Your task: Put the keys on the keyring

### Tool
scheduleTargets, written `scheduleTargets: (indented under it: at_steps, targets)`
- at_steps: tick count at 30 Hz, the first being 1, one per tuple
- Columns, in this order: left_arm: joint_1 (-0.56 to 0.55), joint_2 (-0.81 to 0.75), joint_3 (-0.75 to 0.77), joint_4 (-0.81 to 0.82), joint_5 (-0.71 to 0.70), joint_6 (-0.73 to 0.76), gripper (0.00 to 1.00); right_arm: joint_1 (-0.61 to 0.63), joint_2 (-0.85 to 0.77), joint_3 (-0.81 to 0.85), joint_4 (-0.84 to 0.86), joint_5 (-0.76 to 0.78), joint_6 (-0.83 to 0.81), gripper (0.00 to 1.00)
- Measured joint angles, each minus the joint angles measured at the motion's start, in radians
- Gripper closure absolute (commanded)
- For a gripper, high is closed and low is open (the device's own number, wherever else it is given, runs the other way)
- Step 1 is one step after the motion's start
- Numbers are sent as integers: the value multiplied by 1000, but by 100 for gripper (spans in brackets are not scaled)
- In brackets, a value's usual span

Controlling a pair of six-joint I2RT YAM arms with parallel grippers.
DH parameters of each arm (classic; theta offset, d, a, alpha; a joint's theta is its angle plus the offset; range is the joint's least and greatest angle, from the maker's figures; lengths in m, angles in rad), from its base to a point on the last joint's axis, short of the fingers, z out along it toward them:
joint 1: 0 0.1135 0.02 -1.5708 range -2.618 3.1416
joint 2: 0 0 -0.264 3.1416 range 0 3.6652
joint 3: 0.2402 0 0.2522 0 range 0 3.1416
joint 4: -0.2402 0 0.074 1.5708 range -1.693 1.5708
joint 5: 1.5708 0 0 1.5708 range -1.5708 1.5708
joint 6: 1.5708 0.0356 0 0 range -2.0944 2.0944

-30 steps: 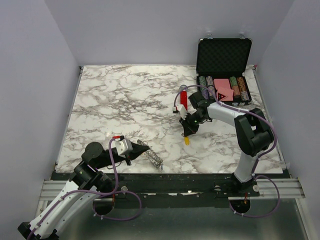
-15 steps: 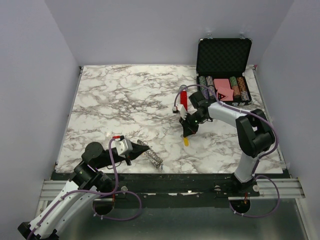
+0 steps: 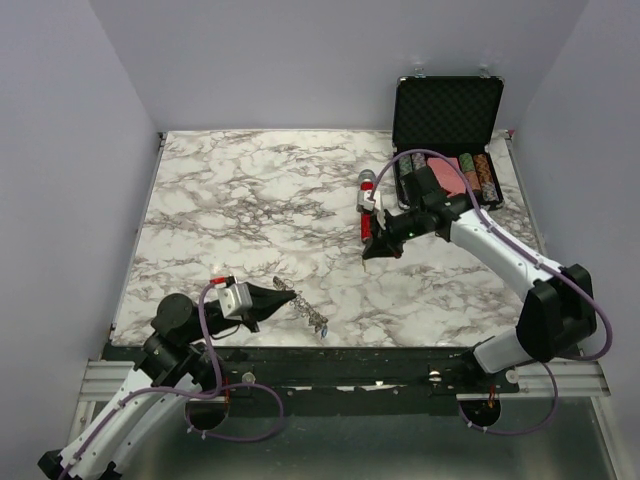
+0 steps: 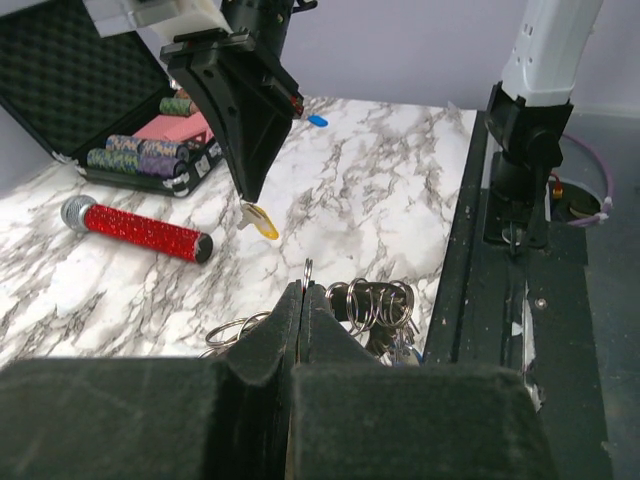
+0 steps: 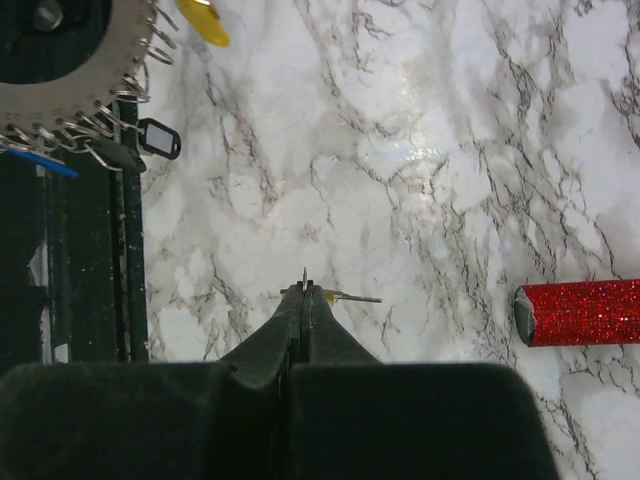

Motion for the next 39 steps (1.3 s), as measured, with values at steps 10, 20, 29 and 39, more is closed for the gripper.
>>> scheduleTargets:
  at_steps: [10,20,29,39]
  targets:
    - [0,-84,-36,59,-8,-56,100,0,-53,105,-111,-157,-44,100]
    - [0,-117,-46,68,-14,-79,100,0,-53,169,-150,-258,-37,100]
    - [0,-120,-46,74,-14,-80,100,0,-54,199,-163,-305,-19,99]
    - [0,-121,-48,81,-14,-84,100,0,-72,147,-131,-347,10,100]
